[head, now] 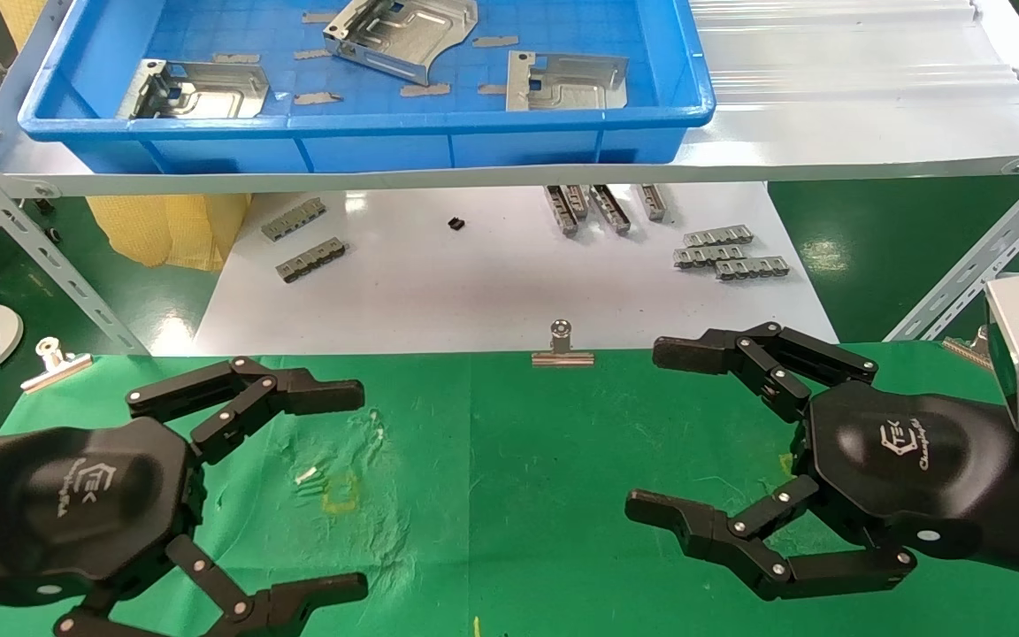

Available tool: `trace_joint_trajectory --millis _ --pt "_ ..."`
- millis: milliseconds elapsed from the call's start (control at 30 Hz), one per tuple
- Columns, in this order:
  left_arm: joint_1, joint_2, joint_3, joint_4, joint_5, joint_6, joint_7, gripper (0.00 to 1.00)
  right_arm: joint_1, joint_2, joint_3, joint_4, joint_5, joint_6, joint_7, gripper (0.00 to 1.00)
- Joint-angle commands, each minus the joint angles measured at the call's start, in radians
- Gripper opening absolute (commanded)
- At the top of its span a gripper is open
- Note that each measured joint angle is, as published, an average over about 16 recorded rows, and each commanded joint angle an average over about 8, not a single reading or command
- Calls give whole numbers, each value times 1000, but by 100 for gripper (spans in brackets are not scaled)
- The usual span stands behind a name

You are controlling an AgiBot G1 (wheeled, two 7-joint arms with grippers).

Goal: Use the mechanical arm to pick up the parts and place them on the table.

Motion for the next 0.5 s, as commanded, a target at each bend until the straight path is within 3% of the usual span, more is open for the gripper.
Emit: trace_joint_trajectory --millis 33,233,500 --pt "0 0 0 0 0 0 0 100 0 0 0 0 0 0 0 100" --pt "0 0 0 0 0 0 0 100 0 0 0 0 0 0 0 100" --pt "0 0 0 0 0 0 0 100 0 0 0 0 0 0 0 0"
